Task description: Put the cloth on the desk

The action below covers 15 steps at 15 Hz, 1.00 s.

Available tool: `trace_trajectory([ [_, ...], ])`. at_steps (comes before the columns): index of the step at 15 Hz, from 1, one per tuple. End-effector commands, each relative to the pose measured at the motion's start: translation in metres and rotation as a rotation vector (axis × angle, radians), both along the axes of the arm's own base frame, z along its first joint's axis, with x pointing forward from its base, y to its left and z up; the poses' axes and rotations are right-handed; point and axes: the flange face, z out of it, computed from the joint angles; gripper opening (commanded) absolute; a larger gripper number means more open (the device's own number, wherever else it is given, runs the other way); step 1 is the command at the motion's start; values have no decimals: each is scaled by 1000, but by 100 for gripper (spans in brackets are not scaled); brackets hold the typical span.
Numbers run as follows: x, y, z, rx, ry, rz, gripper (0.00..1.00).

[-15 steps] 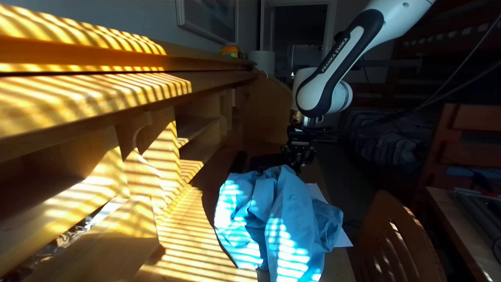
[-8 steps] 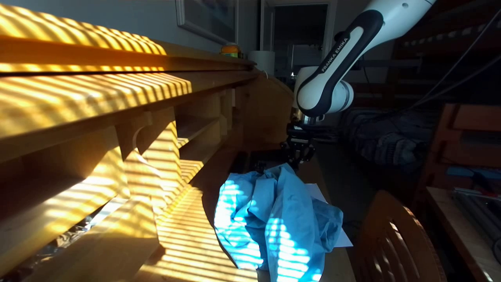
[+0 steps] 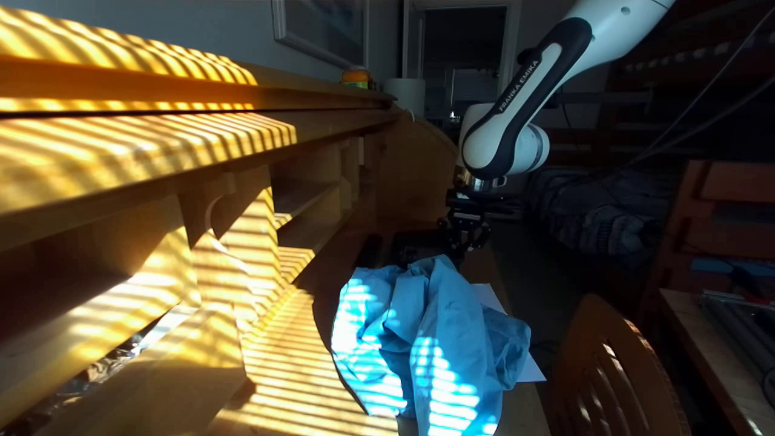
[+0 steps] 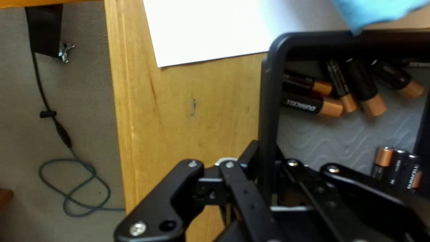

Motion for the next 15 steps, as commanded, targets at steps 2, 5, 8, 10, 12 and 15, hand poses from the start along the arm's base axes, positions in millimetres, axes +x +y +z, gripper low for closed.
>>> trace_trajectory([
  [2,-7,-12,2,5,-18,-11,2],
  [5,-8,-18,-1,-1,-11,-1,2],
  [8,-9,-23,-6,-10,2,5,2],
  [10,-9,-27,-6,-14,5,5,33],
  [12,-9,-30,-4,-13,3,-2,40],
  [15,-8,-26,6,0,-13,3,61],
])
